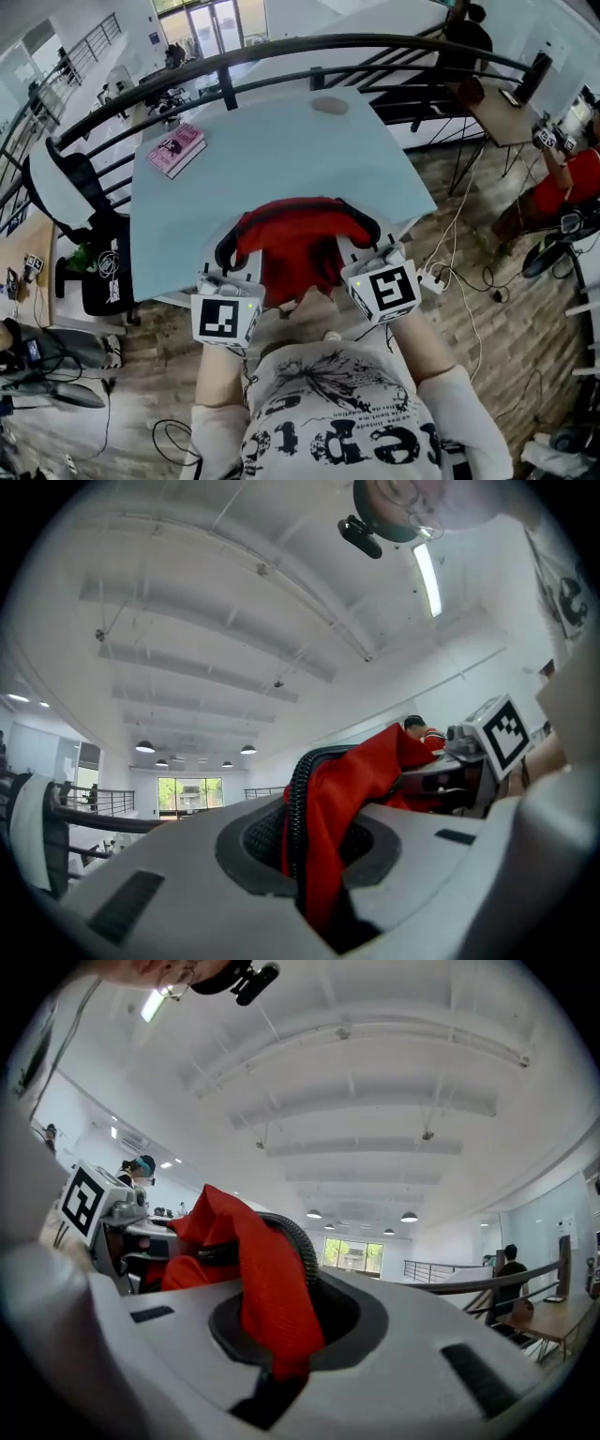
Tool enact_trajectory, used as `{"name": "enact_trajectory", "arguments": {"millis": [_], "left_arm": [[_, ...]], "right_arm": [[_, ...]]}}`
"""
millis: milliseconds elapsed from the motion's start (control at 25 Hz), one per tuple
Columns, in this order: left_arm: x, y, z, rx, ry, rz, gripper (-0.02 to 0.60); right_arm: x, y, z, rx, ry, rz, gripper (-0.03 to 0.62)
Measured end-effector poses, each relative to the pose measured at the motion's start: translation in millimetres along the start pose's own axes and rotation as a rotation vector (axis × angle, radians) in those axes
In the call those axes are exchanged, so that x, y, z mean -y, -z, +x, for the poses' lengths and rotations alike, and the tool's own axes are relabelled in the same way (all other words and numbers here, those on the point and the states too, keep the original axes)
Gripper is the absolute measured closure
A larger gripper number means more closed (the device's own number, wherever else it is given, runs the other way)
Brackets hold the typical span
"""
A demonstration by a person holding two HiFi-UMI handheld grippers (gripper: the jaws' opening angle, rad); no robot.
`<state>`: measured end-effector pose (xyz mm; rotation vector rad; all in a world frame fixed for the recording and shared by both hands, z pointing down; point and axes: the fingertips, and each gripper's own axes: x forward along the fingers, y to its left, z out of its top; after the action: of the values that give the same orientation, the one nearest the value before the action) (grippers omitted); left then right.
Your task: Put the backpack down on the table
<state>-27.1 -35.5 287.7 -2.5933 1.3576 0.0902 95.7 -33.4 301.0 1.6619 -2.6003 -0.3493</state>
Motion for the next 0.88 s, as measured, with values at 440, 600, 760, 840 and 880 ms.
{"name": "enact_trajectory", "arguments": {"millis": [440, 600, 760, 840, 880], "left_arm": [[-31, 15, 104, -0.018, -0.142, -0.006, 0.535], [-60, 22, 151, -0.010, -0.145, 0.009, 0.535], [-98, 24, 204, -0.017, -0.144, 0.008, 0.535], [-118, 29, 224, -0.006, -0.141, 0.006, 0.535], [-128, 32, 232, 0.001, -0.139, 0.006, 0.535]], "right_arm": [[80, 13, 94, 0.026, -0.105, -0.004, 0.571], [105, 19, 143, 0.035, -0.110, -0.007, 0.571], [133, 19, 201, 0.031, -0.112, 0.005, 0.571], [139, 19, 228, 0.031, -0.116, -0.002, 0.569], [141, 21, 240, 0.032, -0.115, -0.008, 0.569]]}}
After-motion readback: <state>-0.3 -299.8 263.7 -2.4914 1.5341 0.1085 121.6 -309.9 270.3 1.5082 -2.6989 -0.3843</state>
